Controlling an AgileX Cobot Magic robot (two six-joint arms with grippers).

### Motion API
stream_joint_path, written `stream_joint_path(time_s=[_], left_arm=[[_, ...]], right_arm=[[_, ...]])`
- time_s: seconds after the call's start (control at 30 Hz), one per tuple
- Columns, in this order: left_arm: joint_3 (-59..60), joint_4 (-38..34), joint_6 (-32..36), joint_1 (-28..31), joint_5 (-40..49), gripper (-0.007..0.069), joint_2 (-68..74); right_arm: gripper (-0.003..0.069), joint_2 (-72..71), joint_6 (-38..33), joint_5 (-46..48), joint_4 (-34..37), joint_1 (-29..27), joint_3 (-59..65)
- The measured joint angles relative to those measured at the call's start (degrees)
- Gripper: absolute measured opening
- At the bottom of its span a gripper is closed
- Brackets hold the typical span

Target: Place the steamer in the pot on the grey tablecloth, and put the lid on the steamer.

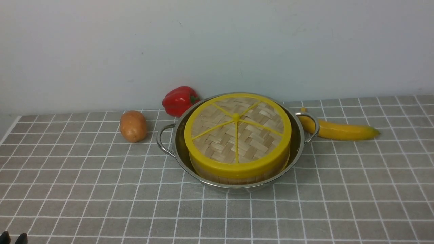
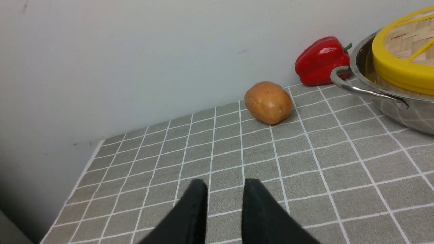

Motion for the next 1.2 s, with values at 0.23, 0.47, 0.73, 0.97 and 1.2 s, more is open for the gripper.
stream_joint_path(time_s=[0.23, 0.47, 0.73, 0.97, 1.2], left_arm=[[0.0, 0.0, 0.0, 0.0, 0.0, 0.0160, 0.0], [0.0, 0.0, 0.0, 0.0, 0.0, 0.0170, 0.0], [0.0, 0.0, 0.0, 0.0, 0.0, 0.0185, 0.0], [0.0, 0.0, 0.0, 0.0, 0.0, 0.0191, 0.0], [0.0, 0.0, 0.0, 0.0, 0.0, 0.0204, 0.0]], right_arm=[[0.0240, 0.0, 0.1, 0.0, 0.0, 0.0, 0.0], [0.0240, 0.0, 0.1, 0.0, 0.0, 0.0, 0.0], [0.0240, 0.0, 0.1, 0.0, 0.0, 0.0, 0.0], [0.0240, 0.0, 0.1, 0.0, 0.0, 0.0, 0.0], [0.0240, 0.0, 0.1, 0.0, 0.1, 0.0, 0.0]])
